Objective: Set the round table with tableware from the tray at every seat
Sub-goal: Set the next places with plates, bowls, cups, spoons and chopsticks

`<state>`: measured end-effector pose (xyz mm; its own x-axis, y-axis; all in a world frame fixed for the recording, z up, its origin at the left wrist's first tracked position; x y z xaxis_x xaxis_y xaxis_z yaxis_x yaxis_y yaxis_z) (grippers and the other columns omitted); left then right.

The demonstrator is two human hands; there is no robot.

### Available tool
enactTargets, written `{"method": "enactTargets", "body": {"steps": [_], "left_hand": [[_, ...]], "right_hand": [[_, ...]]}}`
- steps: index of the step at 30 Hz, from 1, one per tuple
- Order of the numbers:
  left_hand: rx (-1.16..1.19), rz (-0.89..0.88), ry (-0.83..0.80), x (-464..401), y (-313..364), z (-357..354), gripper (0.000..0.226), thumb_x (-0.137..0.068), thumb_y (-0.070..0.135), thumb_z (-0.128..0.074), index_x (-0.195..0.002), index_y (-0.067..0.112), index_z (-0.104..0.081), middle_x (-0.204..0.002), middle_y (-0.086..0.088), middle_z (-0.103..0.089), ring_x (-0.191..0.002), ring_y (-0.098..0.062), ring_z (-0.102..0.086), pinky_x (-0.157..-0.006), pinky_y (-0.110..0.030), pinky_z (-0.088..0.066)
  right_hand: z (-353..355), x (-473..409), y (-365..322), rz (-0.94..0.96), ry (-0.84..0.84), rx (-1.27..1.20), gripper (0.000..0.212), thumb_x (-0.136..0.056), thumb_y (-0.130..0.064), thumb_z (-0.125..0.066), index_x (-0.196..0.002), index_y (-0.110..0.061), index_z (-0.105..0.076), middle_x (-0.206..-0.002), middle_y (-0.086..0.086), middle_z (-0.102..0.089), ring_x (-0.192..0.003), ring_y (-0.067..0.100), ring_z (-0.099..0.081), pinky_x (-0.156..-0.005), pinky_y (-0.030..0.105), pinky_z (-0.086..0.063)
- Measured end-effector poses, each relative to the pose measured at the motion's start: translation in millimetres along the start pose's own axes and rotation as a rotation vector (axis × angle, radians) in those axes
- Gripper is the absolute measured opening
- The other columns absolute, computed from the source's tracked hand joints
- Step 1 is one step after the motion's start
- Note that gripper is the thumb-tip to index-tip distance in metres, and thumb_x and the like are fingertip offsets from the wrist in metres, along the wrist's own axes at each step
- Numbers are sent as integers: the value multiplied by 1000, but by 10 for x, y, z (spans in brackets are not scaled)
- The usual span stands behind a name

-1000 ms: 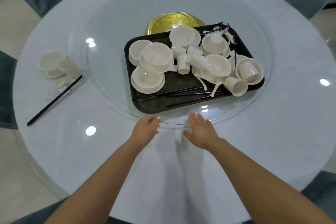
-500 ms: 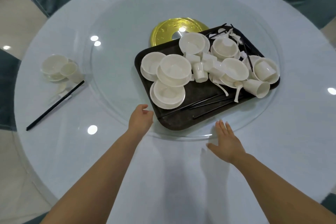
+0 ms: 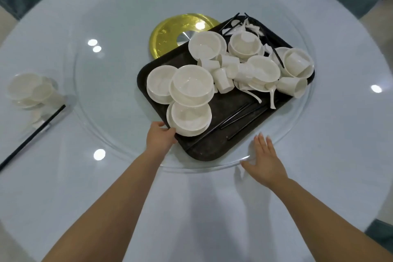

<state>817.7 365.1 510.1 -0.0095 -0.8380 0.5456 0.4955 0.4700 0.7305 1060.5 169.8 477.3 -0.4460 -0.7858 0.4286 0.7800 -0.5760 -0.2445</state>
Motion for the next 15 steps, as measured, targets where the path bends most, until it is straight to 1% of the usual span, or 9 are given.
{"method": "enactTargets", "body": {"steps": [2, 4, 6, 8, 10, 11, 12, 13, 15], "left_hand": [[-3, -29, 8, -9, 14, -71, 59, -88, 18, -63, -139, 7, -35, -78, 0, -61, -74, -21, -67, -81, -40, -57], [-41, -45, 24, -40, 30, -129, 69, -88, 25, -65, -144, 9, -28, -83, -2, -61, -80, -25, -68, -85, -44, -56], [-106, -53, 30, -74, 42, -175, 76, -88, 29, -66, -148, 11, -22, -100, -10, -64, -97, -32, -66, -92, -48, -52], [-168, -96, 42, -89, 55, -204, 81, -88, 30, -65, -151, 15, -16, -123, -15, -61, -112, -37, -61, -98, -48, -49], [-241, -176, 73, -80, 80, -202, 88, -89, 34, -64, -154, 23, -5, -137, -13, -53, -119, -36, -56, -98, -46, -47], [-282, -223, 85, -77, 98, -194, 89, -89, 35, -64, -154, 27, -4, -138, -12, -51, -118, -35, -55, -94, -46, -48], [-319, -263, 86, -91, 112, -186, 84, -89, 35, -63, -154, 28, -10, -135, -12, -52, -115, -35, -56, -90, -46, -49], [-352, -285, 78, -121, 121, -181, 74, -88, 33, -63, -150, 24, -23, -130, -13, -53, -109, -34, -58, -84, -45, -50], [-408, -266, 63, -193, 134, -158, 45, -87, 28, -63, -127, 12, -47, -119, -16, -56, -93, -31, -59, -72, -38, -46]], "right_hand": [[17, -25, 34, -4, 2, -18, 94, -91, -55, -51, -155, -19, 8, -161, -7, 19, -141, 8, 27, -118, 37, -19], [32, -38, 67, -5, 1, -28, 93, -91, -53, -51, -155, -18, 6, -161, -6, 19, -144, 11, 24, -117, 37, -20], [46, -48, 84, -7, -1, -37, 92, -91, -52, -51, -155, -18, 6, -161, -6, 19, -146, 13, 23, -117, 37, -22], [42, -47, 93, -8, 1, -40, 93, -91, -53, -51, -155, -18, 7, -161, -7, 19, -146, 13, 23, -116, 38, -25], [19, -41, 100, -1, 0, -22, 92, -91, -54, -49, -155, -20, 8, -160, -8, 20, -145, 13, 24, -116, 38, -26], [0, -41, 108, 7, 0, -18, 92, -91, -54, -49, -155, -21, 8, -160, -9, 21, -145, 13, 24, -116, 37, -26], [-20, -40, 120, 16, 0, -16, 92, -91, -53, -49, -155, -22, 8, -159, -9, 22, -145, 12, 24, -117, 37, -25], [-38, -36, 134, 25, 2, -12, 92, -90, -53, -49, -155, -23, 8, -158, -10, 23, -144, 11, 25, -117, 36, -24], [-78, -30, 164, 44, 9, 8, 92, -89, -53, -49, -155, -25, 8, -156, -12, 25, -141, 10, 27, -117, 36, -22]]}}
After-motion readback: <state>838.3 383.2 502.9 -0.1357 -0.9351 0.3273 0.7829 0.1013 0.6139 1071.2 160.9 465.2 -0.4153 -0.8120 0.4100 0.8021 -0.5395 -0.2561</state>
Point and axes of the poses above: each hand's wrist, its own x-axis away from the middle knuckle, its own z-axis out of the back of the hand, y = z × x, the point moved 2 cm from there along -x, towards the middle knuckle
